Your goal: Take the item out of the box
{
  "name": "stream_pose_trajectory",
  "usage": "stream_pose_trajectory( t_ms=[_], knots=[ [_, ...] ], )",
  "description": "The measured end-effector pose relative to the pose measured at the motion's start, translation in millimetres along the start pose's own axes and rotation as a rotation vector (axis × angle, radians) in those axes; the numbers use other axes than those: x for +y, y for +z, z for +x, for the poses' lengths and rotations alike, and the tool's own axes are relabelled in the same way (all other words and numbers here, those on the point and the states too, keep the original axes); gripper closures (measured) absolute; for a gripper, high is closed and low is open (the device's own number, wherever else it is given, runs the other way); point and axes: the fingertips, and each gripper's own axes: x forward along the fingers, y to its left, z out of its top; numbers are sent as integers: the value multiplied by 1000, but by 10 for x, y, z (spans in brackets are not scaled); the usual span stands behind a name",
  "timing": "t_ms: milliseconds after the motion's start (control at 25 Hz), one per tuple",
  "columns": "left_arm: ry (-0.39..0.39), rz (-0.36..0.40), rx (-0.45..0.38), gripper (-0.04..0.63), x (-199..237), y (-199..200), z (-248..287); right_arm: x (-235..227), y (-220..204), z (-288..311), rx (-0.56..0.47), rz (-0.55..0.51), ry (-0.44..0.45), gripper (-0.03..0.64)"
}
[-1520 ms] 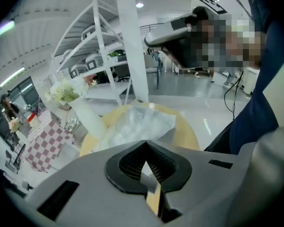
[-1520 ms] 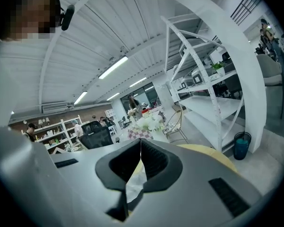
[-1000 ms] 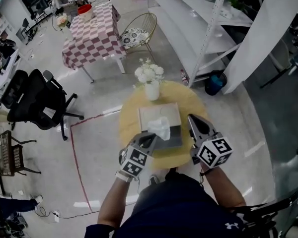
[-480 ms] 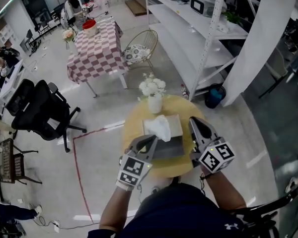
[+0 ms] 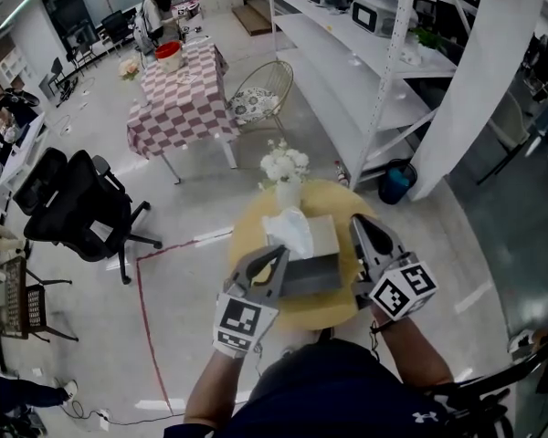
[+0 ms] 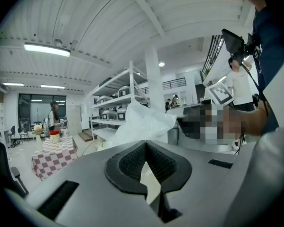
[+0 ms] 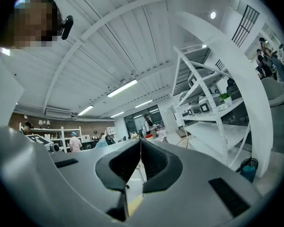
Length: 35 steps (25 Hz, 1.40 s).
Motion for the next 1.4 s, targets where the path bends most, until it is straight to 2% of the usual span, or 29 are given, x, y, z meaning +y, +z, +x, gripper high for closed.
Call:
stream_pose_trajectory(
  t_ms=[320, 480, 680, 1040, 1400],
  knots=[
    [61, 4, -107, 580, 80, 284, -54, 67, 116, -14, -42, -21, 32, 604],
    [100, -24, -181, 580, 123, 428, -88, 80, 130, -28, -47, -41, 37, 604],
    [131, -49, -227, 580, 135, 507, -135, 102, 139, -67, -54, -45, 50, 604],
    [182, -80, -273, 580, 163, 566, -177, 81, 133, -127, -47, -54, 49, 604],
    [192, -112, -288, 580, 135, 553, -177, 107, 95, -129, -40, -52, 73, 604]
  ],
)
